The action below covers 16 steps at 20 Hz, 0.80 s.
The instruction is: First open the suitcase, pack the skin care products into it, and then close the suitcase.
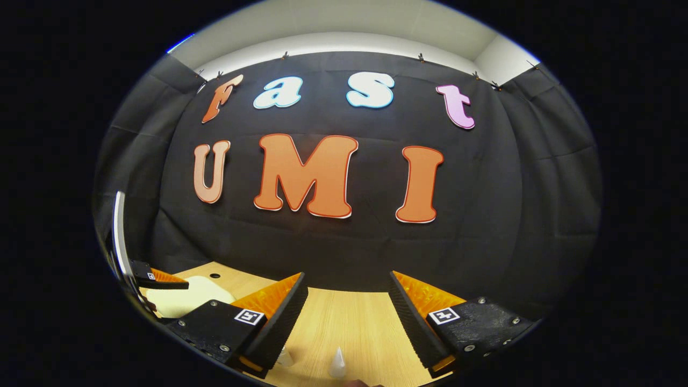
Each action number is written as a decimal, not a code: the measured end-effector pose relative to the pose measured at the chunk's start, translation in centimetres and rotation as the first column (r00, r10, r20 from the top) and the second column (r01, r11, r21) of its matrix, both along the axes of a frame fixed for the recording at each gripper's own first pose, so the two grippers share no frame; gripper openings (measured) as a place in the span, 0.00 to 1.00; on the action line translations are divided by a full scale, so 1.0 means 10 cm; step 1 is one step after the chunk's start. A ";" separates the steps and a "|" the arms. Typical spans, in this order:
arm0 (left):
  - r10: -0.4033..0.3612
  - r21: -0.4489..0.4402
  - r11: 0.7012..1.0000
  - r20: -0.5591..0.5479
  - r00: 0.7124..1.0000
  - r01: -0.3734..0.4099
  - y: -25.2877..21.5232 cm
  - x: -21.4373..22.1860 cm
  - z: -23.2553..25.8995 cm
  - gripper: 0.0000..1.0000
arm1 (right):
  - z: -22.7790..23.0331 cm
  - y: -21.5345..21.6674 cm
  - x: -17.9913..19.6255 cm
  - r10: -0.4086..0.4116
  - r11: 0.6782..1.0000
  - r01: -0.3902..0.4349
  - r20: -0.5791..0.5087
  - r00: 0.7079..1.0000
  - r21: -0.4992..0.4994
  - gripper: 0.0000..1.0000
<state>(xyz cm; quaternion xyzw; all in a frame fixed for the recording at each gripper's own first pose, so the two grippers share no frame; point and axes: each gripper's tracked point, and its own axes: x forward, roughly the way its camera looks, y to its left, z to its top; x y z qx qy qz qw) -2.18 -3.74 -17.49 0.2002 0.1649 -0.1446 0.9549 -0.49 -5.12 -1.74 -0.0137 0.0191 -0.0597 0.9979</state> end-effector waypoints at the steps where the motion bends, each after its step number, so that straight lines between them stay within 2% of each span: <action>1: -0.026 0.036 0.999 -0.024 0.999 0.027 -0.03 -0.04 -0.14 0.99 | -0.03 -0.03 -0.01 -0.009 1.000 0.009 -0.007 1.000 0.000 0.95; 5: -0.099 0.142 0.983 -0.098 0.990 0.112 -0.08 -0.13 -0.55 0.99 | -0.09 -0.14 -0.05 -0.050 0.999 0.050 -0.026 0.998 0.009 0.95; 8: -0.133 0.241 0.957 -0.122 0.984 0.159 -0.06 -0.16 -0.78 0.99 | -0.13 -0.23 -0.08 -0.085 0.996 0.085 -0.035 0.996 0.009 0.95; 12: -0.148 0.395 0.898 -0.147 0.978 0.195 0.00 -0.08 -1.06 0.97 | -0.18 -0.30 -0.08 -0.113 0.994 0.113 -0.045 0.993 0.002 0.95; 14: -0.155 0.492 0.848 -0.126 0.980 0.197 0.03 -0.01 -1.11 0.95 | -0.17 -0.31 -0.07 -0.116 0.993 0.116 -0.044 0.992 -0.004 0.95; 15: -0.164 0.530 0.823 -0.123 0.979 0.204 0.01 0.02 -1.18 0.88 | -0.16 -0.31 -0.07 -0.118 0.993 0.118 -0.040 0.992 -0.004 0.95; 16: -0.165 0.547 0.813 -0.113 0.980 0.200 -0.01 0.04 -1.20 0.87 | -0.14 -0.30 -0.07 -0.118 0.993 0.118 -0.039 0.992 -0.003 0.96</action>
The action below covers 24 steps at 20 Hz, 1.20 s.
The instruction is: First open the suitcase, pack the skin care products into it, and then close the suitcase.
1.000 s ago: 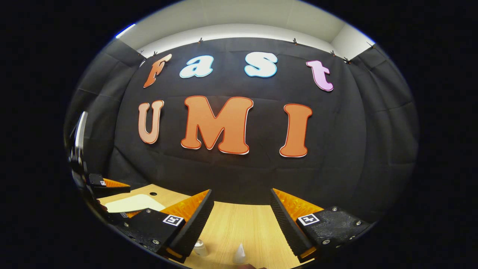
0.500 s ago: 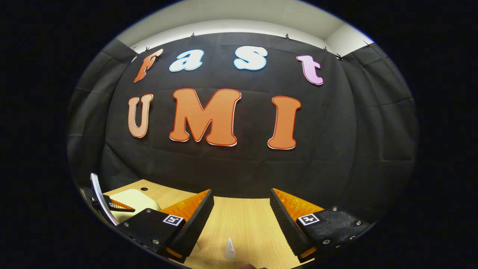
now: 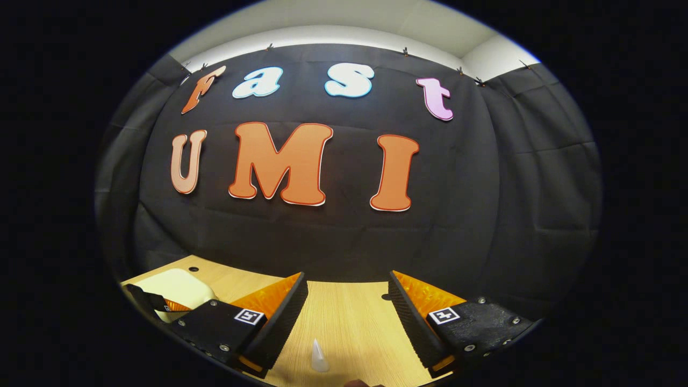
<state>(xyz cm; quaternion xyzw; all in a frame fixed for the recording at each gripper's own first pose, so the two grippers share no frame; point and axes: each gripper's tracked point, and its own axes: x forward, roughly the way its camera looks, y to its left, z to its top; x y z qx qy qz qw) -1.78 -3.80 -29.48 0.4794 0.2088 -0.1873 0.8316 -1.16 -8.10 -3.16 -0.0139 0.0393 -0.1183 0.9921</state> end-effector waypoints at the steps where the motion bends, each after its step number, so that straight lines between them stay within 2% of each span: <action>1: -0.007 0.011 1.000 -0.011 1.000 0.007 -0.02 0.04 -0.05 0.75 | -0.01 0.00 -0.01 -0.004 1.000 0.004 0.002 1.000 -0.001 0.95; 4: -0.029 0.016 0.999 -0.006 1.000 0.029 -0.03 0.02 -0.06 0.42 | -0.03 0.03 -0.02 -0.003 1.000 0.003 -0.005 1.000 0.002 0.95; 5: -0.033 0.002 0.999 0.037 0.999 0.032 -0.07 0.03 0.03 0.30 | -0.03 0.04 -0.02 -0.003 1.000 0.003 -0.006 1.000 0.001 0.95; 6: -0.018 -0.014 1.000 0.038 0.999 0.018 -0.02 -0.06 0.10 0.19 | -0.04 0.04 -0.02 -0.002 1.000 0.002 -0.006 1.000 -0.003 0.95; 7: 0.014 -0.073 0.997 0.028 0.999 -0.012 -0.02 -0.05 0.20 0.07 | -0.04 0.05 -0.02 -0.003 1.000 0.003 -0.005 1.000 -0.007 0.95; 10: 0.107 -0.212 0.973 0.053 0.993 -0.093 0.12 0.07 0.45 0.08 | -0.03 0.11 0.02 0.007 1.000 -0.007 -0.008 1.000 0.000 0.95; 14: 0.208 -0.321 0.931 0.081 0.975 -0.172 0.43 0.13 0.86 0.06 | -0.07 0.26 0.09 0.025 1.000 -0.025 -0.027 0.999 0.019 0.95; 15: 0.238 -0.361 0.911 0.067 0.969 -0.199 0.51 0.15 0.93 0.05 | -0.06 0.32 0.11 0.034 0.999 -0.034 -0.026 0.999 0.018 0.95; 19: 0.380 -0.531 0.787 0.016 0.925 -0.314 0.98 0.26 1.11 0.05 | -0.07 0.50 0.15 0.060 0.998 -0.060 -0.038 0.997 0.004 0.95; 23: 0.456 -0.610 0.706 0.002 0.890 -0.360 1.20 0.27 1.23 0.07 | -0.03 0.72 0.20 0.082 0.997 -0.082 -0.042 0.996 -0.001 0.95; 24: 0.472 -0.641 0.673 -0.011 0.881 -0.368 1.32 0.26 1.26 0.07 | -0.01 0.76 0.21 0.082 0.997 -0.082 -0.041 0.996 -0.006 0.95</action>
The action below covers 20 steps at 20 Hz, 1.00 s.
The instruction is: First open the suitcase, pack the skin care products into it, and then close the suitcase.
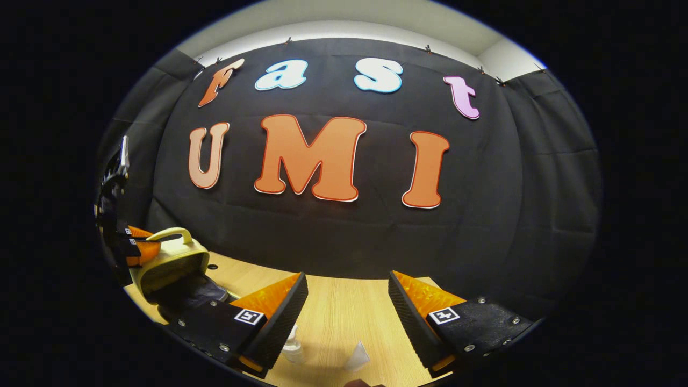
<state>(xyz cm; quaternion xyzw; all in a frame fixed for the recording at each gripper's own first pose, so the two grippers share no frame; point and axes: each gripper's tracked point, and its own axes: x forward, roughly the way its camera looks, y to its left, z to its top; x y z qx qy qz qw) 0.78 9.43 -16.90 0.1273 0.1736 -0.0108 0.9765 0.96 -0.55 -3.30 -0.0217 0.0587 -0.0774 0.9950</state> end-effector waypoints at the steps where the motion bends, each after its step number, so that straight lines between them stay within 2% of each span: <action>1: 0.016 -0.032 0.999 -0.001 1.000 -0.016 0.13 0.00 0.00 0.07 | 0.01 0.04 0.01 0.002 1.000 -0.002 0.000 1.000 -0.004 0.95; 4: 0.075 -0.109 0.991 0.013 0.997 -0.073 0.53 0.01 0.08 0.07 | 0.03 0.18 0.02 0.004 1.000 -0.004 -0.003 1.000 -0.019 0.95; 5: 0.124 -0.151 0.981 0.016 0.992 -0.120 0.80 -0.01 0.03 0.07 | 0.03 0.26 0.03 0.006 1.000 -0.006 -0.007 1.000 -0.023 0.95; 9: 0.216 -0.183 0.959 -0.010 0.976 -0.215 1.60 0.01 -0.17 0.08 | 0.03 0.49 0.07 0.001 1.000 -0.002 -0.018 1.000 -0.015 0.96; 12: 0.267 -0.195 0.942 -0.051 0.962 -0.272 2.14 0.01 -0.52 0.07 | 0.09 0.75 0.12 0.000 1.000 0.001 -0.019 1.000 0.027 0.95; 15: 0.320 -0.223 0.915 -0.108 0.941 -0.337 2.53 -0.03 -0.89 0.08 | 0.10 0.88 0.14 -0.001 1.000 0.001 -0.031 1.000 0.018 0.95; 18: 0.343 -0.238 0.893 -0.189 0.920 -0.382 2.90 -0.10 -1.39 0.08 | 0.09 0.96 0.12 0.000 1.000 0.000 -0.051 0.999 -0.004 0.95; 20: 0.347 -0.282 0.866 -0.257 0.902 -0.413 3.03 -0.19 -1.80 0.08 | 0.07 0.98 0.13 -0.005 1.000 0.005 -0.069 0.998 0.001 0.95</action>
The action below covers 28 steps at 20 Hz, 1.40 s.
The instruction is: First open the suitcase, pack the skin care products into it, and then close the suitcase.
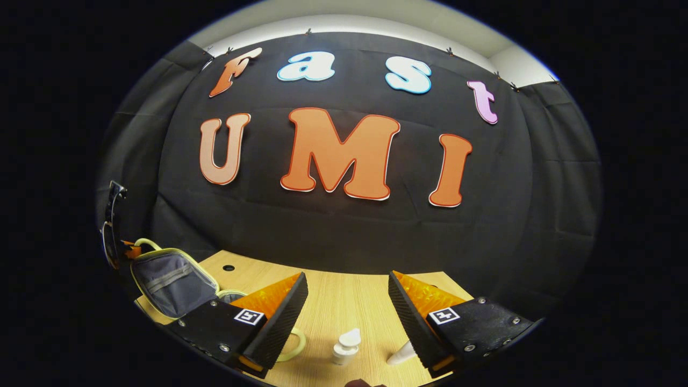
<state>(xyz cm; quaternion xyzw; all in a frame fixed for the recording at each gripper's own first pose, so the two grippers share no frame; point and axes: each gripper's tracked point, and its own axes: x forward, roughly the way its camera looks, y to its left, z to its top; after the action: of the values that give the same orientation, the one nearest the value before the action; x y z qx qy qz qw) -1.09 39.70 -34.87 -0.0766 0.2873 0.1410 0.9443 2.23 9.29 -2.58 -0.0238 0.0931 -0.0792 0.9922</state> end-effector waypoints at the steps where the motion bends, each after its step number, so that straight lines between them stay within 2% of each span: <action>1: 0.011 -0.027 1.000 -0.016 1.000 -0.011 0.02 -0.02 -0.14 0.08 | -0.01 0.00 -0.01 -0.003 1.000 0.003 -0.007 1.000 0.000 0.95; 5: 0.015 -0.103 0.994 -0.081 0.997 -0.023 0.02 -0.01 -0.80 0.08 | 0.01 -0.01 -0.06 -0.020 1.000 0.020 -0.019 1.000 -0.006 0.95; 6: 0.040 -0.044 0.998 -0.108 0.993 -0.045 0.12 -0.04 -0.89 0.08 | 0.00 -0.02 -0.07 -0.024 1.000 0.024 -0.021 0.999 -0.006 0.95; 7: 0.032 -0.008 0.999 -0.102 0.994 -0.033 0.16 0.01 -0.93 0.20 | -0.01 -0.04 -0.07 -0.032 0.999 0.032 -0.024 0.999 -0.011 0.95; 8: 0.027 0.002 1.000 -0.092 0.995 -0.027 0.13 0.06 -0.90 0.20 | -0.03 -0.06 -0.09 -0.040 0.999 0.040 -0.027 0.999 -0.016 0.95; 11: 0.011 -0.006 1.000 -0.066 0.998 -0.012 0.07 0.05 -0.69 0.30 | -0.08 -0.11 -0.11 -0.052 0.998 0.052 -0.038 0.998 -0.022 0.95; 13: -0.013 0.012 1.000 -0.040 0.999 0.014 -0.11 0.05 -0.51 0.34 | -0.12 -0.13 -0.12 -0.052 0.998 0.051 -0.041 0.998 -0.020 0.95; 16: -0.061 0.034 0.998 0.021 0.998 0.060 -0.47 0.10 -0.20 0.75 | -0.17 -0.17 -0.12 -0.042 0.999 0.041 -0.038 0.998 -0.019 0.95; 18: -0.087 0.063 0.995 0.056 0.995 0.083 -0.70 0.11 0.07 0.83 | -0.22 -0.22 -0.13 -0.037 0.999 0.037 -0.040 0.999 -0.012 0.95; 23: -0.155 0.111 0.984 0.158 0.975 0.138 -1.45 0.20 0.77 0.89 | -0.32 -0.47 -0.15 -0.025 1.000 0.025 -0.030 0.999 -0.006 0.96; 26: -0.200 0.116 0.977 0.202 0.959 0.179 -1.98 0.28 0.99 0.90 | -0.37 -0.64 -0.16 -0.007 1.000 0.007 -0.023 1.000 -0.010 0.96; 28: -0.248 0.114 0.967 0.212 0.945 0.228 -2.55 0.29 1.12 0.90 | -0.52 -0.80 -0.19 0.015 1.000 -0.015 -0.040 0.999 -0.003 0.96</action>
<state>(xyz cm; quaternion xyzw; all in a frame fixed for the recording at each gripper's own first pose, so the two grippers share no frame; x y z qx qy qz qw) 1.83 14.16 -23.71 -0.0151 0.1795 0.0287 0.9832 0.30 1.28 -7.74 -0.0278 0.1127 -0.0716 0.9907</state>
